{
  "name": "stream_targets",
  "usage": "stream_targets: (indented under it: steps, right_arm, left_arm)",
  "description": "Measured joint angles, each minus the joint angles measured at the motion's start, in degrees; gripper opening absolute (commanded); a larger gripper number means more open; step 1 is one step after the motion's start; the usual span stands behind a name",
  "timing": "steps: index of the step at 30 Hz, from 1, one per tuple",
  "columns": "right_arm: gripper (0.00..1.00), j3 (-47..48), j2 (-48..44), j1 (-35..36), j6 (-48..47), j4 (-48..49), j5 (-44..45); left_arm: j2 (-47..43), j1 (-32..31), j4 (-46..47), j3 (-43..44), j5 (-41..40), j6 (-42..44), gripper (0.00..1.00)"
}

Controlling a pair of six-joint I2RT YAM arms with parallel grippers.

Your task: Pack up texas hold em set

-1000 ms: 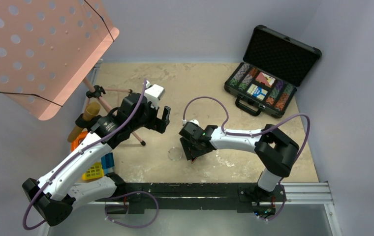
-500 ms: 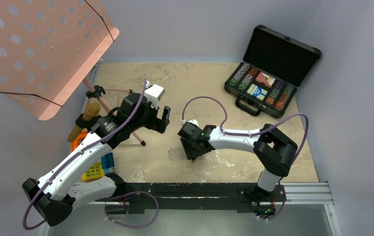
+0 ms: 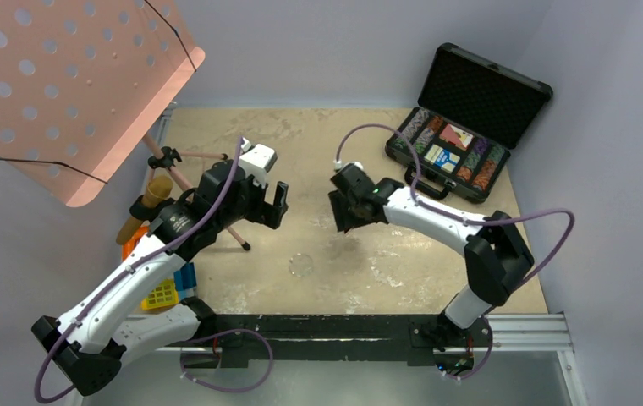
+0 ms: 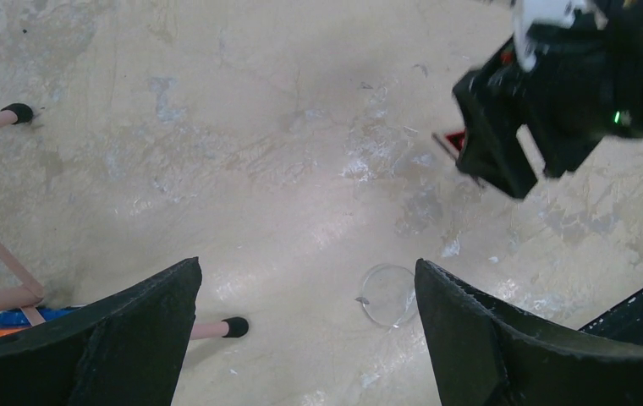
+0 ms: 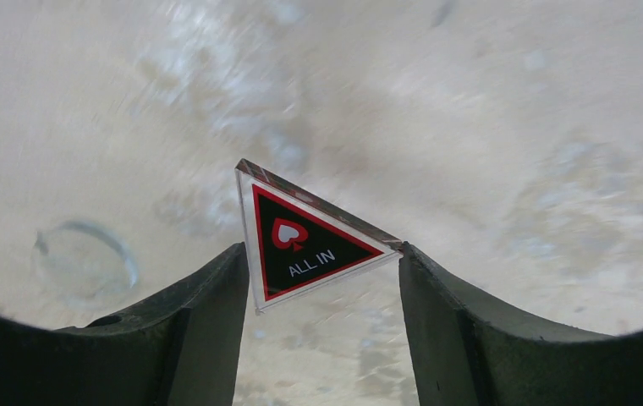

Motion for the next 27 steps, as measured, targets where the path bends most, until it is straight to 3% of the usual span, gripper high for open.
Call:
stream_targets:
  steps: [7, 16, 21, 27]
  right_arm:
    - [0.31, 6.2, 0.0, -19.5, -6.3, 1.5, 0.3]
    - [0.3, 22.3, 11.8, -42.4, -11.8, 3.9, -1.9]
    - [0.3, 30.5, 20.7, -49.6, -12.1, 4.4, -4.2]
    - [0.3, 41.5, 29.4, -53.4, -11.6, 3.3, -5.4]
  left_arm:
    - [-1.3, 0.0, 0.0, 0.0, 0.0, 0.0, 1.0]
    - [-1.6, 0.0, 0.0, 0.0, 0.0, 0.0, 1.0]
    - [-1.6, 0.0, 0.0, 0.0, 0.0, 0.0, 1.0]
    - [-1.6, 0.0, 0.0, 0.0, 0.2, 0.0, 1.0]
